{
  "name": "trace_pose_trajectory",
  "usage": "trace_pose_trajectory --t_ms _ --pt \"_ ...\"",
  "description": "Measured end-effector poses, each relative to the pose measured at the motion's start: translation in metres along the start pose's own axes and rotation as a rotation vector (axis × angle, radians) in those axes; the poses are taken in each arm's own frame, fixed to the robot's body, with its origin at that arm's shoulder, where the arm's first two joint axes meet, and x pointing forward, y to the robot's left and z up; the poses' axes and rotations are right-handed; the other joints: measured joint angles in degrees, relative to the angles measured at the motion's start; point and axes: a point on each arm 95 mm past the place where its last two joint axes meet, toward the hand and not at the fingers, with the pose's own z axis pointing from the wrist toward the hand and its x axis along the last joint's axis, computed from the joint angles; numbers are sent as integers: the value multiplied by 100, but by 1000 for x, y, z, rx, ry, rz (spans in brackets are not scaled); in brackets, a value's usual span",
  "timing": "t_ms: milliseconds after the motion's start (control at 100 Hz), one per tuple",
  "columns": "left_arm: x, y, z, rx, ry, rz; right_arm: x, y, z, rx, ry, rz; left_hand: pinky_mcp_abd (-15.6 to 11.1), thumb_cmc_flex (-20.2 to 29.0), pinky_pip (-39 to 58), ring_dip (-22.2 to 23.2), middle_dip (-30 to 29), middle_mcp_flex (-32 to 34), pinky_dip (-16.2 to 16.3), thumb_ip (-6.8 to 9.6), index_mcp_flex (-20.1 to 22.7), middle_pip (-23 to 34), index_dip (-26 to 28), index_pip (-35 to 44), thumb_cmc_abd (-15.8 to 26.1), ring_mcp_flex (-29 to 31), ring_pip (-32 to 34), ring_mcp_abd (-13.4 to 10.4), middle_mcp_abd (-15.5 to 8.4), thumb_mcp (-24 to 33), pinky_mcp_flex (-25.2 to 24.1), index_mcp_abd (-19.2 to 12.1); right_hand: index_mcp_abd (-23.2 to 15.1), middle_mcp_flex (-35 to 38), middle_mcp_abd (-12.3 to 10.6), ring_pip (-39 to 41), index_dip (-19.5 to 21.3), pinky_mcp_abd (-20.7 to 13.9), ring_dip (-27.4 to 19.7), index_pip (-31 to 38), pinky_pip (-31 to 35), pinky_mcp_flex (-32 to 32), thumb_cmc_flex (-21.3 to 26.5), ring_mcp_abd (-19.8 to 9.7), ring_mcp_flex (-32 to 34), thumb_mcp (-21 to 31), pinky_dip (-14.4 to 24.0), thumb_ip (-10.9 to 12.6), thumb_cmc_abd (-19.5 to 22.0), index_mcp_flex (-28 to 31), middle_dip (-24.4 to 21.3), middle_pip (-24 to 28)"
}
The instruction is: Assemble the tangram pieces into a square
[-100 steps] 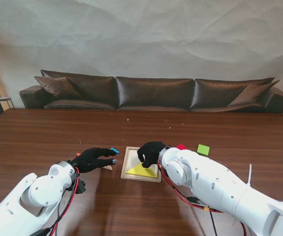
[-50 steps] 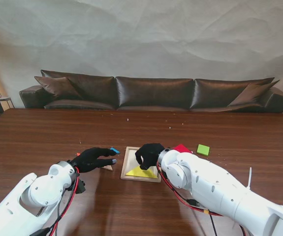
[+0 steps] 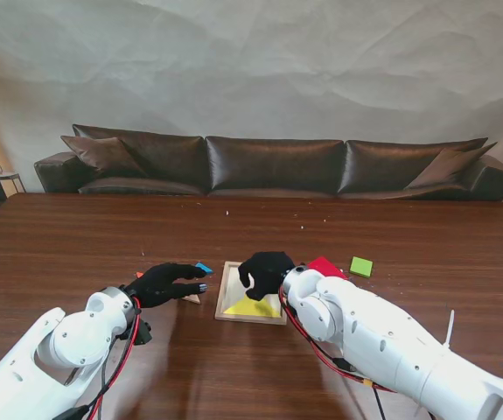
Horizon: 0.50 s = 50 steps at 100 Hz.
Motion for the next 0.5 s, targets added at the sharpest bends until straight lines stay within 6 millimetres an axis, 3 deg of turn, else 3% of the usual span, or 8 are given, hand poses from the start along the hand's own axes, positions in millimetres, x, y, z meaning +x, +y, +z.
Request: trace_pose_trajectory --t_ms 180,240,350,500 --pt "0 0 0 -1 -1 0 -3 17 -7 -59 -90 32 0 0 0 0 0 0 0 0 0 0 0 0 1 0 0 1 0 0 0 1 73 -20 8 -644 6 0 -211 -259 0 2 -11 59 0 -135 0 0 1 -303 -576 -652" --pt "0 0 0 -2 -1 0 -7 24 -9 -67 -127 31 0 1 0 1 0 0 0 0 0 0 0 0 0 0 0 1 1 0 0 1 102 -128 143 -924 6 0 -322 -264 0 3 -14 112 -6 -263 0 0 1 -469 -878 -962" --pt "0 0 0 -3 2 -6 -24 32 -13 -26 -188 16 0 2 0 1 0 0 0 0 0 0 0 0 1 0 0 1 1 0 0 1 166 -388 367 -1376 9 0 -532 -377 0 3 -15 232 -69 -288 0 0 -20 -658 -1384 -1414" --pt "-1 0 2 -3 8 -10 -53 38 -22 -6 -265 3 0 69 0 1 0 0 0 0 0 0 0 0 2 0 0 1 1 0 0 1 236 -753 500 -1645 13 0 -648 -455 -21 1 -14 240 -133 -391 0 -4 -514 -896 -1814 -1627"
